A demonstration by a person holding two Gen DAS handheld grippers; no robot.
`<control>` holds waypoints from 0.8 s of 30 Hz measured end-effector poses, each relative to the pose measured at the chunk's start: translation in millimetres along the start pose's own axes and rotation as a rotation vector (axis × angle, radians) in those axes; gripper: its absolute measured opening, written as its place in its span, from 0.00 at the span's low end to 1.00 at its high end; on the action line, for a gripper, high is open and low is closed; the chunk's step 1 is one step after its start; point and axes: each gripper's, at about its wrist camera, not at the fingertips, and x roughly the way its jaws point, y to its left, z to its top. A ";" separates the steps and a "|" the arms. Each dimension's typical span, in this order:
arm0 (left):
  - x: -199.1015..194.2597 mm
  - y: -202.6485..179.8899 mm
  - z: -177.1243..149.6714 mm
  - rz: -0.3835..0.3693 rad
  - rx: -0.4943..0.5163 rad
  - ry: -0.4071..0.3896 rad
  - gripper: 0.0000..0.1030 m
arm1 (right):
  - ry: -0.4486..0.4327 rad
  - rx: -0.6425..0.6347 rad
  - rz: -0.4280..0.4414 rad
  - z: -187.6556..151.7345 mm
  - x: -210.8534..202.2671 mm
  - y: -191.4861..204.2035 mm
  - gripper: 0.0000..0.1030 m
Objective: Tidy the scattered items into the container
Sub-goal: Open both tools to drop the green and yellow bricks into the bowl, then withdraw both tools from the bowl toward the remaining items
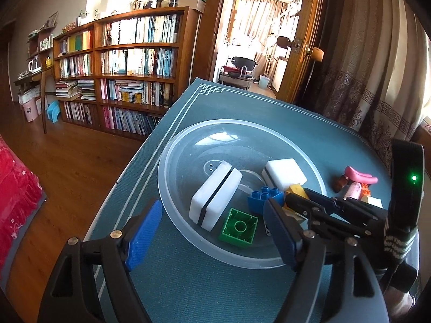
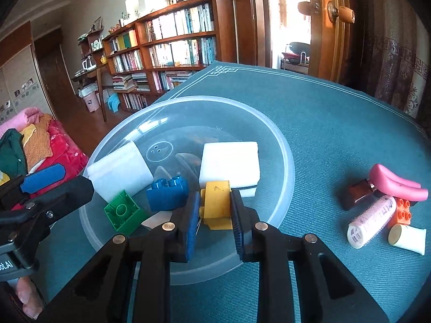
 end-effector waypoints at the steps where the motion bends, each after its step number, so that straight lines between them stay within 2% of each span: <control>1: 0.1 0.2 0.0 0.000 -0.001 0.001 0.82 | -0.003 0.001 -0.001 -0.2 -1.9 -0.6 0.25; 4: 1.8 -0.7 0.2 0.005 -0.003 0.008 0.82 | -0.021 0.014 -0.002 -1.3 -10.7 -4.2 0.26; 7: 3.0 -2.9 -0.9 0.011 0.001 0.015 0.83 | -0.048 0.046 0.006 -3.4 -21.3 -10.9 0.43; 8: 2.8 -3.8 -1.1 0.012 0.003 0.015 0.83 | -0.063 0.058 0.010 -4.3 -25.6 -13.8 0.45; 12: -0.2 -6.4 -1.2 0.024 0.009 0.001 0.92 | -0.081 0.079 -0.003 -7.0 -36.4 -19.1 0.46; 24: -4.6 -16.6 -0.7 0.026 0.032 0.005 0.92 | -0.077 0.134 -0.023 -29.2 -59.1 -36.1 0.45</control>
